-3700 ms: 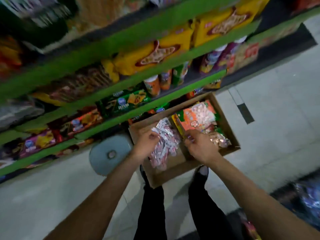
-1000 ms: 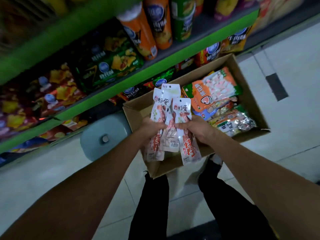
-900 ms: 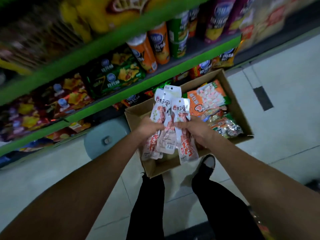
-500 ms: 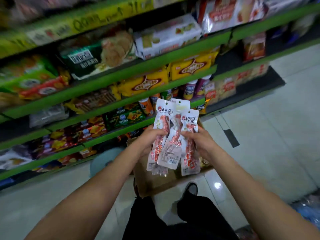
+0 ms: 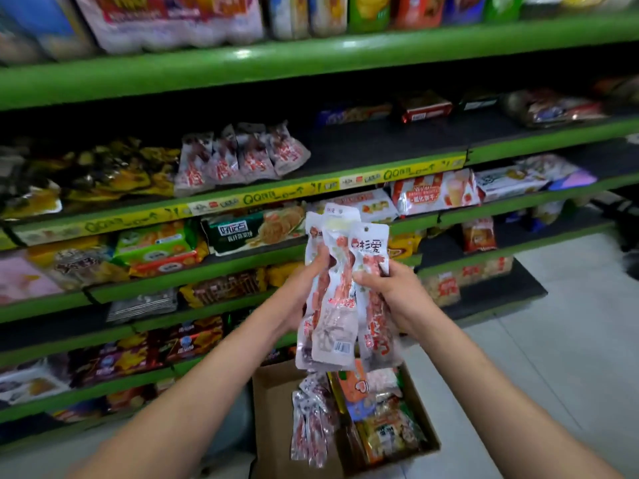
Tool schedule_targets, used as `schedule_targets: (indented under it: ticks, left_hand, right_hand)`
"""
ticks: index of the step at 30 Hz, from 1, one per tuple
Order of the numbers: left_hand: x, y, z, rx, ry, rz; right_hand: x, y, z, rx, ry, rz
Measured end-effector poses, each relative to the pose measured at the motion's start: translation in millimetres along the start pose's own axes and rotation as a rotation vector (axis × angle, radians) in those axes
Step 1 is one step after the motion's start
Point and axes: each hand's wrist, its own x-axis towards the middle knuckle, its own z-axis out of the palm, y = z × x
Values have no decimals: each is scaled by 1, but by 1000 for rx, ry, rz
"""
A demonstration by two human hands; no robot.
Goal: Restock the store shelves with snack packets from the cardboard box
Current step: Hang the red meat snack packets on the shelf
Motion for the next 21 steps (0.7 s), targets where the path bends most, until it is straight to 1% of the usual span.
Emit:
schedule_targets:
  ticks: [3, 6, 8, 10, 11, 12, 13, 15, 16, 19, 21]
  left_hand:
    - [-13, 21, -16, 59, -35, 166]
    - [-27, 43, -37, 35, -5, 242]
    - [-35, 59, -56, 49, 54, 269]
    - [-41, 71, -76, 53, 151, 282]
    - [-44, 75, -86, 41, 200, 284]
    - [-47, 78, -95, 26, 244, 288]
    - [-50, 80, -102, 7, 274, 291]
    - [-55, 83, -113, -41, 295, 293]
    - [-57, 85, -117, -58, 298, 292]
    - [-60, 88, -125, -87, 302, 304]
    - [-63, 91, -129, -125, 282, 315]
  right_hand:
    - [3, -25, 29, -91, -69, -101]
    - [6, -45, 54, -268, -108, -168]
    - [9, -62, 69, -441, -148, -183]
    - [15, -79, 79, -585, -122, -210]
    - [19, -87, 84, -584, -93, -225]
    - [23, -94, 89, -498, -69, -223]
    - [26, -99, 95, -358, -55, -193]
    - [30, -109, 109, -104, -85, -126]
    - [31, -113, 116, -54, -122, -131]
    - [37, -115, 139, -38, -277, -155]
    - [43, -110, 155, -45, -332, -183]
